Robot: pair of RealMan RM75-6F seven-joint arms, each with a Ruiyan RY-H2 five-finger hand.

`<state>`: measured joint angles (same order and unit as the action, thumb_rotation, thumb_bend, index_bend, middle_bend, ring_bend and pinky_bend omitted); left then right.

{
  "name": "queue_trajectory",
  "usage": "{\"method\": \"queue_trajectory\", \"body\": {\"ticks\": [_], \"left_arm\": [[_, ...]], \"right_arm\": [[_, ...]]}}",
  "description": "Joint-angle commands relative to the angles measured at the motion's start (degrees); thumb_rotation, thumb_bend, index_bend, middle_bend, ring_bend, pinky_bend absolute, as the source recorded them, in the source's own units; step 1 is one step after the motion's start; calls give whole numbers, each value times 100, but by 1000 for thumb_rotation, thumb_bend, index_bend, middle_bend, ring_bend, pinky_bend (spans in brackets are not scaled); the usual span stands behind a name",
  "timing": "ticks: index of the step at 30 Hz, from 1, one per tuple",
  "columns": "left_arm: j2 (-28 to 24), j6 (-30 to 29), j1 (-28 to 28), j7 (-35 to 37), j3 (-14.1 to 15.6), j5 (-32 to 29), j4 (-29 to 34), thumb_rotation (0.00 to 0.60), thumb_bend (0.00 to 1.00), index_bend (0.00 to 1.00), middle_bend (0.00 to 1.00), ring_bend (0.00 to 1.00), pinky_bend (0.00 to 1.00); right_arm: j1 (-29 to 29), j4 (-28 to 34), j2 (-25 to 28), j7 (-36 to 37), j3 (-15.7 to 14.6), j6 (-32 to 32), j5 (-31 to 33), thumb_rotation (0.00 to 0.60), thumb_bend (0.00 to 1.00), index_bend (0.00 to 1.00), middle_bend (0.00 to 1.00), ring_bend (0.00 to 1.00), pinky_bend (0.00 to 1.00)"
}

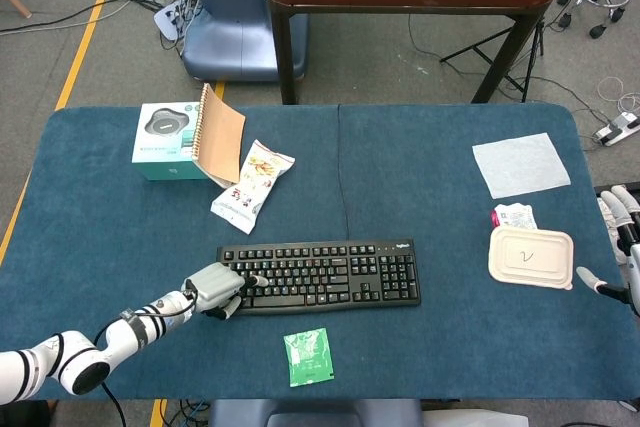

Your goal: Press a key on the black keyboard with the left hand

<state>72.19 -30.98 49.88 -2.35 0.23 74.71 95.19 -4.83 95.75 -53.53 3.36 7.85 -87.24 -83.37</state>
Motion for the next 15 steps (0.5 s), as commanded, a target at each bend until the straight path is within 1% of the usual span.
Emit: {"method": "queue_trajectory", "body": {"ticks": [1,10,15], "left_arm": [[19,7,13,-28,22,-37,-18,600,681,147,1000,1000,1000],[23,4,45,-97,72,-142,-24,600,681,147,1000,1000,1000],[-133,-207,-12,-28,10,-94,150,600,681,147,1000,1000,1000]], "right_arm": [[3,0,0,-1,-1,-9,-9,600,49,0,50,67,41],[7,12,5,-16,-2,-18,-22,600,49,0,50,67,41],[18,22,19,-24,2,-33,-17,600,50,0,50,67,41]]}}
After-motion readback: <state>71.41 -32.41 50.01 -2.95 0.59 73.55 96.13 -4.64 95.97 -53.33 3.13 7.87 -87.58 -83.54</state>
